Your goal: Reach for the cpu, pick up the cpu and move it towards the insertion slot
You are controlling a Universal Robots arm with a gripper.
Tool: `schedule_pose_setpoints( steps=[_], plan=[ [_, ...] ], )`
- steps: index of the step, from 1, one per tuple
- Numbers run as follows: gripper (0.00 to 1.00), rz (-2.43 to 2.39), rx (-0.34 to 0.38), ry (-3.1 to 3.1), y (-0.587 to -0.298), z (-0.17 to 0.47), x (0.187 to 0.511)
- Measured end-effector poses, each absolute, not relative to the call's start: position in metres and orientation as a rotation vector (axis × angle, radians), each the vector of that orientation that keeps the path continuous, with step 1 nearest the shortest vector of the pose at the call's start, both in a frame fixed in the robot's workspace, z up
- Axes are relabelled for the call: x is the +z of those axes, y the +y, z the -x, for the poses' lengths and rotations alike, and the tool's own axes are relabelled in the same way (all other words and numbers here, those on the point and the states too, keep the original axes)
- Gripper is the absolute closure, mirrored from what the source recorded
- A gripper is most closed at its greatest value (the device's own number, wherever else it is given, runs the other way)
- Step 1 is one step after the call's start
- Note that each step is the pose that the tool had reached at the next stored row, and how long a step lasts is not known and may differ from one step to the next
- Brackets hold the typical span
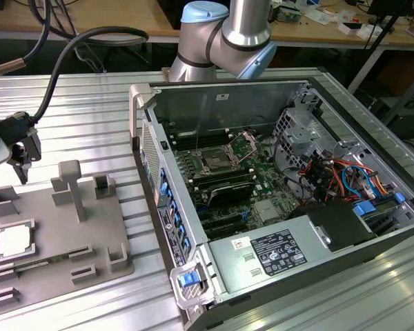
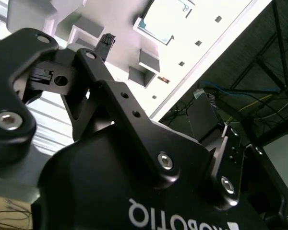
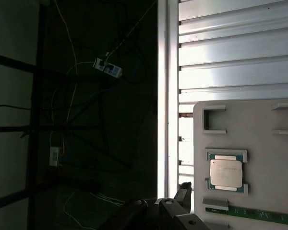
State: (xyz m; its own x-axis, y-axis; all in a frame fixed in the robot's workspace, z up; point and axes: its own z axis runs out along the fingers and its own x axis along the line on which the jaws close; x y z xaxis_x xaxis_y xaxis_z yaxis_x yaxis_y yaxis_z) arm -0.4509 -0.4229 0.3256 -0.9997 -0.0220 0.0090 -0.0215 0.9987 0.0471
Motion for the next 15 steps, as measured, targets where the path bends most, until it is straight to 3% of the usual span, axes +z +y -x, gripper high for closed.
schedule_pose_setpoints(
  steps=[15],
  plan=[
    [0.11, -0.061, -0.076, -3.13, -0.425, 0.453, 0.297]
  ],
)
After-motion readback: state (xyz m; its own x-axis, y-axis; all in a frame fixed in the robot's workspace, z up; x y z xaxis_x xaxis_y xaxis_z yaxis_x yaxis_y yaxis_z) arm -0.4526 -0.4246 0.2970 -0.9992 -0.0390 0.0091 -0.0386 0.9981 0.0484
